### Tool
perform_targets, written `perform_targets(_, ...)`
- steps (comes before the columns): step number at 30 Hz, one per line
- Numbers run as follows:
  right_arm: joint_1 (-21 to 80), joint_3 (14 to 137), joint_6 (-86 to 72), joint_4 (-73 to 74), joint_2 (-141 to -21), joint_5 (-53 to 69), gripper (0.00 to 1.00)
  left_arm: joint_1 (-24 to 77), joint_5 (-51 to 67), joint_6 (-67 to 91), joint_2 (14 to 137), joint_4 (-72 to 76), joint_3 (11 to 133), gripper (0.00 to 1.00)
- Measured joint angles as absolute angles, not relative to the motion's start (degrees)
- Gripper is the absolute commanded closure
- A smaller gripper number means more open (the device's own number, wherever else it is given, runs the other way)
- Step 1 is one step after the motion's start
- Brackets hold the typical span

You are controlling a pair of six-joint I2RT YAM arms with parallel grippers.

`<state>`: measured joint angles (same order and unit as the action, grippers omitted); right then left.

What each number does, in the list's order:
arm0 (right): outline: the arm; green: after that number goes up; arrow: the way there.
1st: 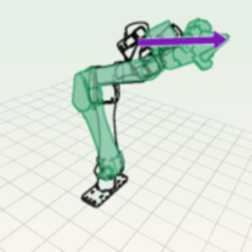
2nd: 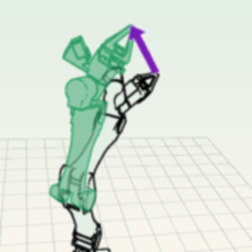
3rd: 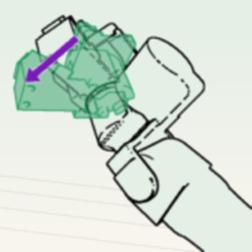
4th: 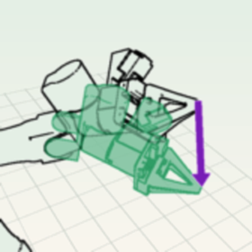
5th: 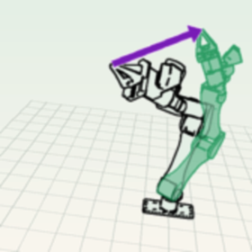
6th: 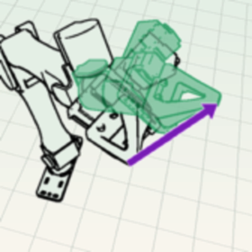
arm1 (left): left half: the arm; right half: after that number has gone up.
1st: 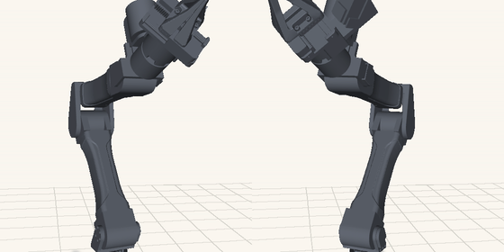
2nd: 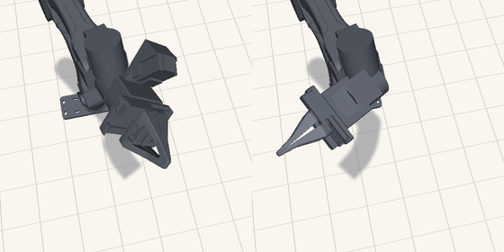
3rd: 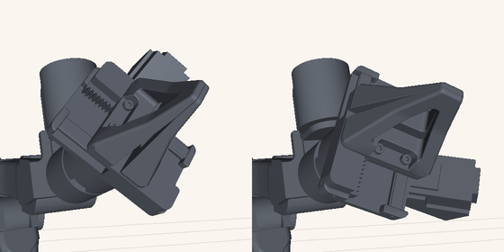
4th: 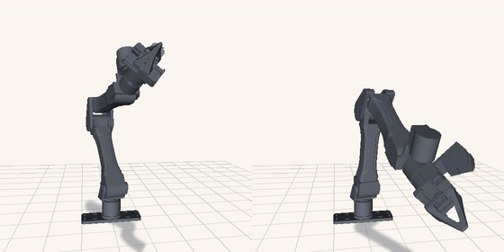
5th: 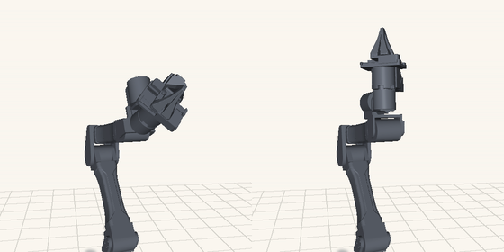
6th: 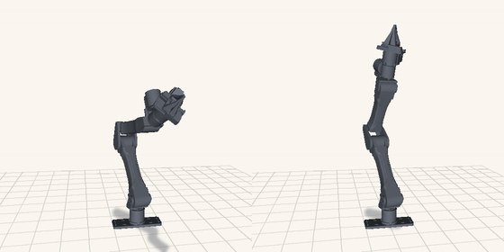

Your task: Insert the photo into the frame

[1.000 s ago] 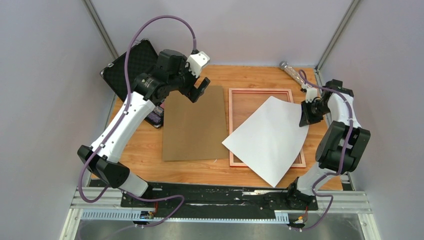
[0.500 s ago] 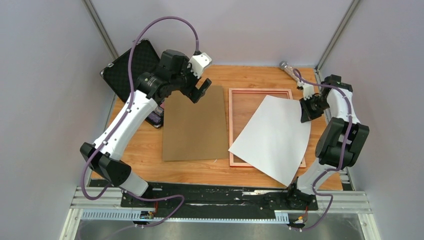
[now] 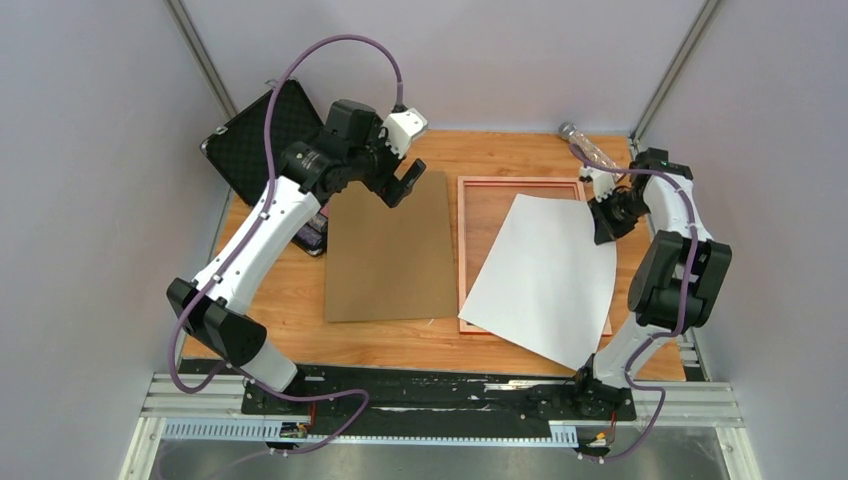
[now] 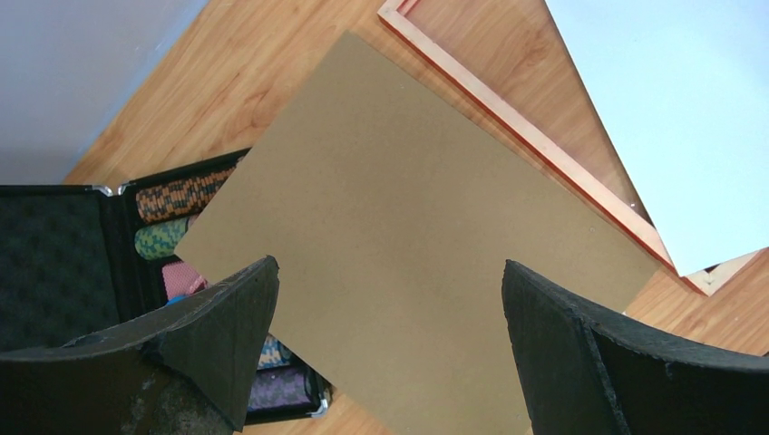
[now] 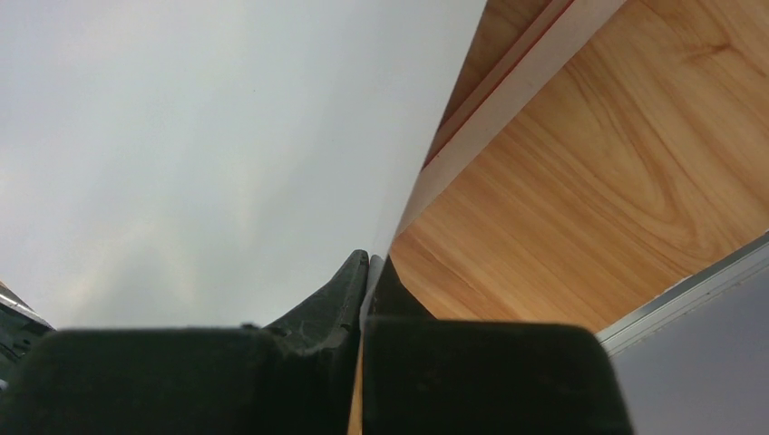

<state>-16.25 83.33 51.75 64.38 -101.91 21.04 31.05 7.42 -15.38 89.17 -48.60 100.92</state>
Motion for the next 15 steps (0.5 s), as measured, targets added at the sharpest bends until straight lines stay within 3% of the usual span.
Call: perform_targets(15,-9.69,90.61,53.82,56.8,-109.89,17.32,1.0,31.05,7.49,-15.4,91.44,-48.8,102.17,0.0)
